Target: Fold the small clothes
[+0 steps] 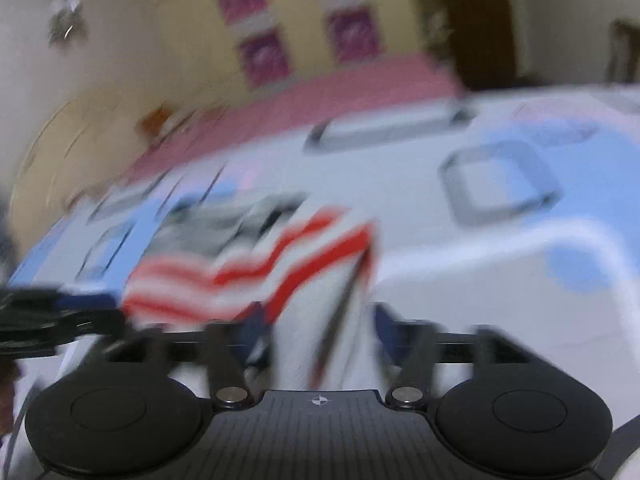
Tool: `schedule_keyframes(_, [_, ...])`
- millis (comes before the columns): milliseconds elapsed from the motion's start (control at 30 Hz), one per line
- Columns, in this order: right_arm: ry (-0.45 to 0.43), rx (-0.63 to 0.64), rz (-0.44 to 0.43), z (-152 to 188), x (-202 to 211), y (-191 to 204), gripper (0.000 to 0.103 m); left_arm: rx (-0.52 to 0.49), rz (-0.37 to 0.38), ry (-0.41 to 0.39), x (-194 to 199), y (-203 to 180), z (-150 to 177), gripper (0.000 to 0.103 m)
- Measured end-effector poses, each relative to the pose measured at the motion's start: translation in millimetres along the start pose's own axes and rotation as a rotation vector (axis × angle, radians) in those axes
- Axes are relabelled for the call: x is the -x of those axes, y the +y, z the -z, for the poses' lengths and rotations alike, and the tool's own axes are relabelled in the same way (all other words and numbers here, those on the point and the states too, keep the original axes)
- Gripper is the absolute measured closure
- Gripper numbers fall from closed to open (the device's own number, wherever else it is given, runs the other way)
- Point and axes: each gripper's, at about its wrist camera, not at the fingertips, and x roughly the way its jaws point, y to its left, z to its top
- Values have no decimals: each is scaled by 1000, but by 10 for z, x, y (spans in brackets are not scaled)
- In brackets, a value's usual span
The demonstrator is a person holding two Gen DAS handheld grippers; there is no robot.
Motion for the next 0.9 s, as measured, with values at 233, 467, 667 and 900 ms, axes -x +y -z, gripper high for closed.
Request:
schedule_keyframes(233, [82,181,-13,-550,-729,489,88,70,-21,14,-585,420,-338,66])
schedule_keyframes(467, [184,266,114,-454,-1026,415,87,31,31,35,-872,364,-223,67])
schedule_keyframes(667, [102,206,106,-487,-741,379,87,-8,59,0,-542,248,-267,70])
schedule_keyframes(900, [129,322,-15,-119,-83,596,87,-30,144,-10,99,-62,124,75])
